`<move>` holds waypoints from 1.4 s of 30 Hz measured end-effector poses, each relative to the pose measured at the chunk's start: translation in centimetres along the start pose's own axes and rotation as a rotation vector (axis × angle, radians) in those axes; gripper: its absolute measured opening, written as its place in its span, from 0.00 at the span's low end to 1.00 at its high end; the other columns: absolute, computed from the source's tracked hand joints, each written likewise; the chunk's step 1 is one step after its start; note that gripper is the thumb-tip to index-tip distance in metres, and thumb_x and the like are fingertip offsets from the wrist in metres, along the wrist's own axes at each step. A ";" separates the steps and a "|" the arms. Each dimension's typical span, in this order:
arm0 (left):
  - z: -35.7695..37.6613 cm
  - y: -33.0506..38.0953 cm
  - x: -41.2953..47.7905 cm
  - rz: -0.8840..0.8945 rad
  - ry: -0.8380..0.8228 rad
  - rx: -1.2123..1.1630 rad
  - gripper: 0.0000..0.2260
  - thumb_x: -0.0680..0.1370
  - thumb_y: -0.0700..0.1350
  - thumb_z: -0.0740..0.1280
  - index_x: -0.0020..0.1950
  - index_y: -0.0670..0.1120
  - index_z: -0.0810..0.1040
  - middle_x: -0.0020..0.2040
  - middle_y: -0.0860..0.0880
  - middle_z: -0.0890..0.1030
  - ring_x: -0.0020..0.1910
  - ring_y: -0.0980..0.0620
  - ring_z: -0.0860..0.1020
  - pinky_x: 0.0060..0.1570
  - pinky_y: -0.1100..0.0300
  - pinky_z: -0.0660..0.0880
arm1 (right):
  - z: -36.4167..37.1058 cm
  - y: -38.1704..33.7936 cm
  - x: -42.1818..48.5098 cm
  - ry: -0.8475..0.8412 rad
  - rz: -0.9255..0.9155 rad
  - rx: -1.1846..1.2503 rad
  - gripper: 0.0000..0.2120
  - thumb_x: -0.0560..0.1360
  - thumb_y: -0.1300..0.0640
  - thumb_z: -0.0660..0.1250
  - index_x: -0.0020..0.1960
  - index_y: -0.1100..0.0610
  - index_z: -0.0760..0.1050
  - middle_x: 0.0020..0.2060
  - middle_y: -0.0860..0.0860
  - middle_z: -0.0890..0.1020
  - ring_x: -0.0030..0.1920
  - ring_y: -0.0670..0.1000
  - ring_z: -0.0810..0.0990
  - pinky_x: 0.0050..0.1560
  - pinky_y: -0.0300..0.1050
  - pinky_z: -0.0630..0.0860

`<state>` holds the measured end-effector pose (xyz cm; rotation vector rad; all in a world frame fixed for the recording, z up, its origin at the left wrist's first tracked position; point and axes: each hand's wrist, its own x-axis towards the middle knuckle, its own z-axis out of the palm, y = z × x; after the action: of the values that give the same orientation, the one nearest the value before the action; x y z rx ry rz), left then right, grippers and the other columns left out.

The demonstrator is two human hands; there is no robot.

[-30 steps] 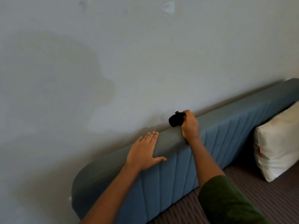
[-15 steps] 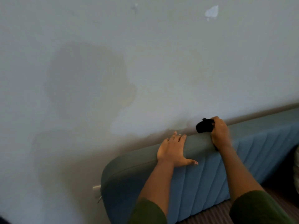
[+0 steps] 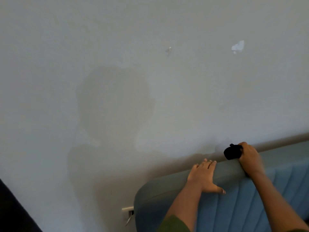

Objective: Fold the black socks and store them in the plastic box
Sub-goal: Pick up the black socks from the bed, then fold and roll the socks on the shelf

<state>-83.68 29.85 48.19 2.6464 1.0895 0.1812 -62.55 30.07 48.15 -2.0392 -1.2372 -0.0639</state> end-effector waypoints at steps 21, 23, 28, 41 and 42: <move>-15.9 -19.3 -30.2 -0.464 1.028 -0.345 0.20 0.76 0.45 0.68 0.68 0.49 0.71 0.64 0.52 0.77 0.58 0.64 0.74 0.56 0.80 0.69 | 5.8 -48.6 -19.9 -0.263 -0.670 1.000 0.09 0.78 0.67 0.58 0.55 0.61 0.73 0.46 0.49 0.79 0.45 0.48 0.77 0.42 0.21 0.70; -19.0 -20.2 -36.1 -0.526 1.081 -0.297 0.19 0.76 0.45 0.68 0.66 0.48 0.72 0.62 0.52 0.78 0.55 0.65 0.74 0.54 0.79 0.70 | 5.5 -53.9 -24.2 -0.314 -0.726 1.094 0.09 0.78 0.66 0.58 0.55 0.60 0.73 0.45 0.48 0.78 0.43 0.46 0.77 0.42 0.20 0.70; -24.8 -20.8 -49.9 -0.745 1.221 -0.247 0.14 0.75 0.44 0.69 0.60 0.46 0.76 0.55 0.50 0.80 0.53 0.58 0.79 0.53 0.69 0.75 | 3.4 -64.8 -35.2 -0.492 -0.918 1.282 0.08 0.78 0.64 0.60 0.54 0.58 0.74 0.43 0.45 0.77 0.41 0.38 0.76 0.43 0.20 0.69; -30.7 -23.7 -73.4 -1.078 1.540 -0.458 0.17 0.68 0.40 0.60 0.53 0.42 0.81 0.53 0.40 0.83 0.56 0.43 0.80 0.63 0.50 0.75 | 0.5 -79.5 -54.6 -1.106 -1.162 1.424 0.15 0.76 0.57 0.66 0.62 0.56 0.70 0.49 0.48 0.79 0.50 0.47 0.79 0.44 0.27 0.72; -30.9 -24.0 -74.5 -1.056 1.594 -0.525 0.19 0.68 0.40 0.58 0.56 0.39 0.80 0.56 0.37 0.82 0.59 0.42 0.79 0.65 0.50 0.74 | 0.8 -80.1 -55.4 -1.127 -1.213 1.407 0.16 0.75 0.58 0.67 0.62 0.55 0.70 0.50 0.47 0.79 0.50 0.46 0.78 0.45 0.25 0.71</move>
<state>-159.31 -0.14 69.71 0.7930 2.1031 2.0432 -155.19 10.26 70.72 0.1736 -2.0312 1.1346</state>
